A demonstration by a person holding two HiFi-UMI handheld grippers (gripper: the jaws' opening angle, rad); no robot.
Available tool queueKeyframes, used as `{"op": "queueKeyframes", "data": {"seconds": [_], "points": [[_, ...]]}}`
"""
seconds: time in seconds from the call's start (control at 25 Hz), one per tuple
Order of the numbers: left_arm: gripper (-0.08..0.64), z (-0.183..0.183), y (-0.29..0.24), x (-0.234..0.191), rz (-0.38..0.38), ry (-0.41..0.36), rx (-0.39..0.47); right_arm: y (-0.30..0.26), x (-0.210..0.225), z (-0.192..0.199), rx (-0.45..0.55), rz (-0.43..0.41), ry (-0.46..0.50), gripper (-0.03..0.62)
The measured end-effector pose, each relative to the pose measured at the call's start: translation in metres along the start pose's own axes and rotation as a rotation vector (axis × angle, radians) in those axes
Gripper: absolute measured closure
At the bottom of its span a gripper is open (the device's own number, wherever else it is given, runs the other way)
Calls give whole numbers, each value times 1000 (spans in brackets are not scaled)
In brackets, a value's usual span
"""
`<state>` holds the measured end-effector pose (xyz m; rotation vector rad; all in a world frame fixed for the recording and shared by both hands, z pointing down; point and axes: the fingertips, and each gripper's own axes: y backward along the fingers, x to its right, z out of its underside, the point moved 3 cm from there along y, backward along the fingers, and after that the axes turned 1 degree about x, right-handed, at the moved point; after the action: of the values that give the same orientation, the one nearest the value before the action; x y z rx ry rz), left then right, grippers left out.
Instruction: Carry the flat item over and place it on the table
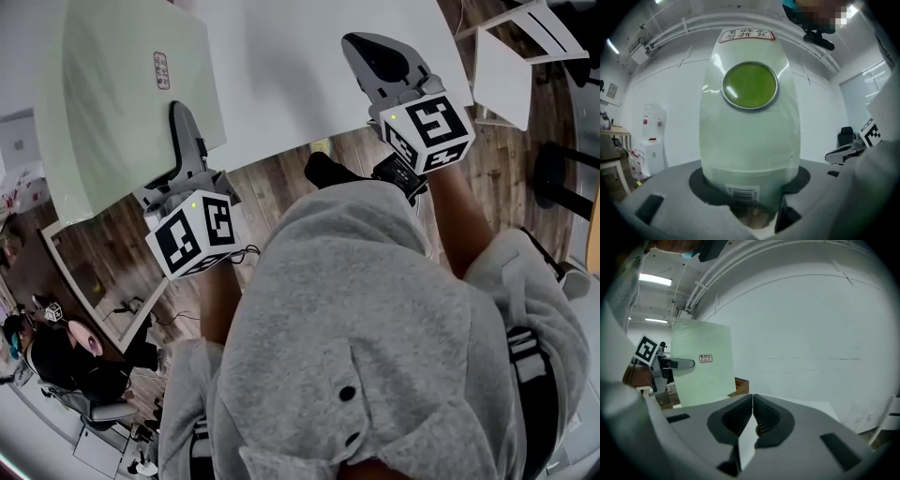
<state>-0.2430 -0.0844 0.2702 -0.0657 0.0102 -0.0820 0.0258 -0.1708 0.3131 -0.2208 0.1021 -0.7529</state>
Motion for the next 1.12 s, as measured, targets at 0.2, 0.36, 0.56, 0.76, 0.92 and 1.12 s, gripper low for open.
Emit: {"op": "queueKeyframes", "data": {"seconds": [0.2, 0.36, 0.56, 0.76, 0.92, 1.12], "points": [[288, -3, -22, 12, -7, -6, -4, -9, 25, 0, 0, -3, -15, 565], [287, -5, -37, 19, -17, -12, -7, -19, 40, -1, 4, -12, -22, 565], [288, -8, -52, 21, -30, -24, -4, -33, 50, -4, 12, -30, -21, 565], [288, -10, -60, 20, -48, -41, 2, -43, 55, -9, 26, -42, -22, 565], [288, -10, -65, 25, -59, -42, 1, -45, 64, -9, 32, -46, -25, 565], [288, -14, -65, 24, -69, -48, 10, -43, 66, -10, 39, -44, -27, 565]]}}
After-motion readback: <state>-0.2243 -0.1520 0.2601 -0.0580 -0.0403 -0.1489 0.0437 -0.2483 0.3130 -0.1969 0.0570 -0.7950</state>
